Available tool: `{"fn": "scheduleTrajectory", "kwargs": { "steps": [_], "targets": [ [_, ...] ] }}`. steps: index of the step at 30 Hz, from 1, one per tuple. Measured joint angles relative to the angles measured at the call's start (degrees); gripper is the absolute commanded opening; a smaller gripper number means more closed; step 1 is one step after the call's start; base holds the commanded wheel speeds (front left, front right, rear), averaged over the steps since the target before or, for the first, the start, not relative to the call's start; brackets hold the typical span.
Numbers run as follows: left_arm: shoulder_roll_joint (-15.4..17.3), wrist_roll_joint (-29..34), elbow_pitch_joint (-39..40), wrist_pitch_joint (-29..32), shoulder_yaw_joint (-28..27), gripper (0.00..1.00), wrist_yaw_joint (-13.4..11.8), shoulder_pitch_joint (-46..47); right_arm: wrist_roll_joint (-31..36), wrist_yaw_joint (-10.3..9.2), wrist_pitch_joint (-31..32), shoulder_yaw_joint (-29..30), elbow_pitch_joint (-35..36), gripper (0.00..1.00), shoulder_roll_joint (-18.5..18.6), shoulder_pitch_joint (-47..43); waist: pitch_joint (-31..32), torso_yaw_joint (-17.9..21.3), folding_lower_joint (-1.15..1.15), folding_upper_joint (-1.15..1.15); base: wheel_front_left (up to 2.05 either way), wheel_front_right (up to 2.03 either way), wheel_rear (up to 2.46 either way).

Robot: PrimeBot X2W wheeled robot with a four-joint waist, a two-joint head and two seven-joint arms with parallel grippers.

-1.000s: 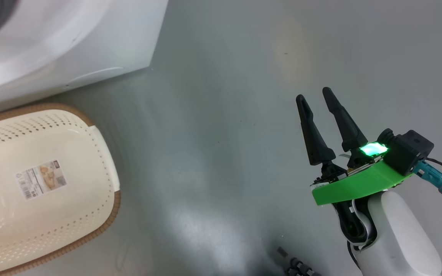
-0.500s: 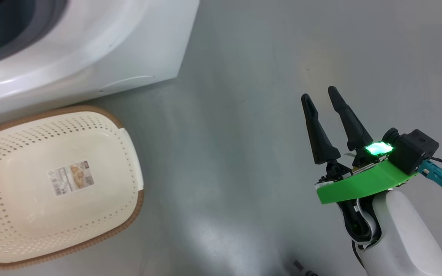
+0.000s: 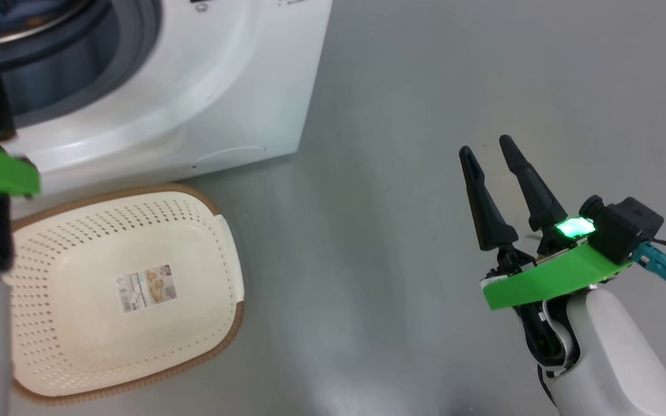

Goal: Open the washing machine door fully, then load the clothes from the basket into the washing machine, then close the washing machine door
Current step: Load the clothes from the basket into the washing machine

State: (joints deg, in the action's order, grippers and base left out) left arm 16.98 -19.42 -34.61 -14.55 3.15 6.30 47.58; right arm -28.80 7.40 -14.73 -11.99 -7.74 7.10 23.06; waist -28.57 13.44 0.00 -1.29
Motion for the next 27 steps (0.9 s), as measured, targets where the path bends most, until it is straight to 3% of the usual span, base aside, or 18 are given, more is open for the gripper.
{"fn": "scheduleTrajectory", "kwargs": {
  "steps": [16,27],
  "targets": [
    [-3.1,-1.0,16.7,0.0,-0.4,1.00,-0.1,-19.8,0.0,0.00,0.0,0.0,-1.0,1.00,2.0,-2.0,7.1,-3.8,0.00,0.00,0.00,0.00,0.00],
    [-4.8,-2.0,23.2,0.0,-0.8,1.00,-2.6,-30.9,-0.1,0.00,0.0,-0.1,-1.9,1.00,2.6,-4.4,12.3,-5.4,0.00,0.00,0.00,0.00,0.00]
  ]
}}
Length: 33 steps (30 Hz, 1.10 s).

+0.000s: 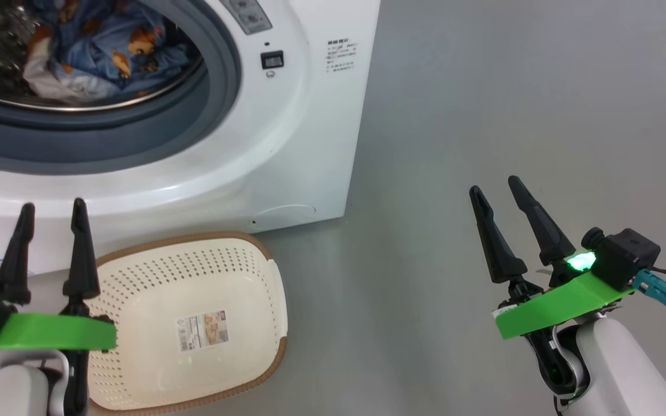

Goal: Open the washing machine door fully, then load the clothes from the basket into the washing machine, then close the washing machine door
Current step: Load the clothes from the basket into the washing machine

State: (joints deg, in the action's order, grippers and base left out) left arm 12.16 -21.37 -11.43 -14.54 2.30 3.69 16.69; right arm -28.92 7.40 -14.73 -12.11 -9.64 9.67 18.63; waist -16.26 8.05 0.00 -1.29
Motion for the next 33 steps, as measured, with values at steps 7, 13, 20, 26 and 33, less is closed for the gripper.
{"fn": "scheduleTrajectory", "kwargs": {
  "steps": [7,13,20,26,33],
  "targets": [
    [-1.6,-1.5,0.9,0.0,-0.3,1.00,-1.0,-4.7,-0.3,0.00,0.0,-0.1,-0.3,1.00,0.5,-1.2,3.2,-1.3,0.00,0.00,0.00,0.00,0.00],
    [-2.5,-2.3,1.3,0.0,-1.2,1.00,-1.4,-8.7,-0.5,0.00,0.0,-0.5,-0.8,1.00,1.2,-3.5,6.1,-2.4,0.00,0.00,0.00,0.00,0.00],
    [-3.6,-2.7,3.2,0.0,-2.2,1.00,-1.5,-13.3,-0.8,0.00,0.0,-1.5,-1.4,1.00,1.5,-6.0,8.8,-3.4,0.00,0.00,0.00,0.00,0.00],
    [-4.0,-2.5,4.2,0.0,-2.6,1.00,-1.3,-14.4,-1.4,0.00,0.0,-1.7,-1.4,1.00,1.9,-6.0,9.9,-3.8,0.00,0.00,0.00,0.00,0.00],
    [-5.1,-1.5,4.2,0.0,-3.4,1.00,-0.5,-16.0,-1.4,0.00,0.0,-1.8,-2.0,1.00,2.6,-8.5,11.3,-4.2,0.00,0.00,0.00,0.00,0.00]
  ]
}}
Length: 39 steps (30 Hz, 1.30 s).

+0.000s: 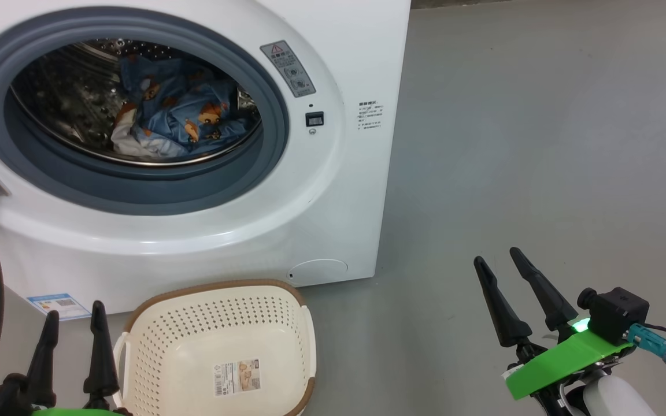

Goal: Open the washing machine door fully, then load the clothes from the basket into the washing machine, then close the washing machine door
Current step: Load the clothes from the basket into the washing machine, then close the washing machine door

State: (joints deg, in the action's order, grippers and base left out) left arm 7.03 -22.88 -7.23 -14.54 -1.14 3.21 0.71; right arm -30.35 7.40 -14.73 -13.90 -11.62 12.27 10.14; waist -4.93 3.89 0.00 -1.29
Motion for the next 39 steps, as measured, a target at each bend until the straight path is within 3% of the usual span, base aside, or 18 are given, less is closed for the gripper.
{"fn": "scheduleTrajectory", "kwargs": {
  "steps": [39],
  "targets": [
    [-2.9,3.2,-0.9,0.0,-2.8,1.00,2.6,0.0,0.0,0.00,0.0,0.5,0.0,1.00,0.4,-0.7,-0.7,-0.8,0.00,0.00,0.00,0.00,0.00]
  ]
}}
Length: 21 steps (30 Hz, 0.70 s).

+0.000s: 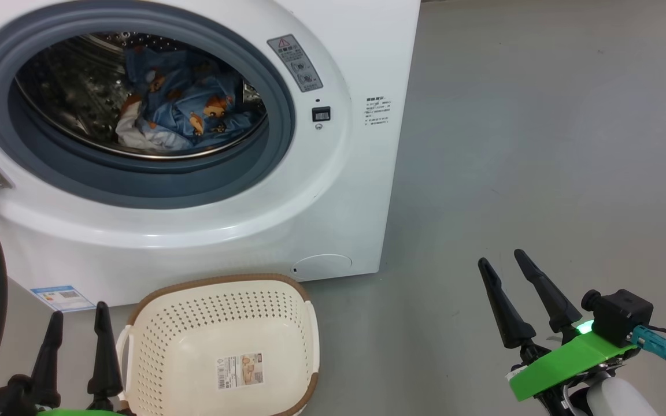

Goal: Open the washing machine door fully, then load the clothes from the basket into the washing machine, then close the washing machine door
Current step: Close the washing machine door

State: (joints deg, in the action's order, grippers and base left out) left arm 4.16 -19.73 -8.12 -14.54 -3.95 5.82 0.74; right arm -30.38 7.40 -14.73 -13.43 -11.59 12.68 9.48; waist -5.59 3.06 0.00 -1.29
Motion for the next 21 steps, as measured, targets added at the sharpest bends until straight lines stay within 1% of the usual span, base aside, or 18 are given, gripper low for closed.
{"fn": "scheduleTrajectory", "kwargs": {
  "steps": [14,21],
  "targets": [
    [-0.3,0.0,-0.2,0.0,-0.5,1.00,0.5,0.0,0.0,0.00,0.0,0.1,0.0,1.00,0.0,0.0,-0.3,0.1,0.00,0.00,-0.02,0.02,0.00],
    [-0.5,0.0,-0.1,0.0,-0.7,1.00,0.6,0.0,0.0,0.00,0.0,0.1,0.0,1.00,0.0,0.0,-0.3,0.0,0.00,0.00,-0.67,0.65,0.02]
  ]
}}
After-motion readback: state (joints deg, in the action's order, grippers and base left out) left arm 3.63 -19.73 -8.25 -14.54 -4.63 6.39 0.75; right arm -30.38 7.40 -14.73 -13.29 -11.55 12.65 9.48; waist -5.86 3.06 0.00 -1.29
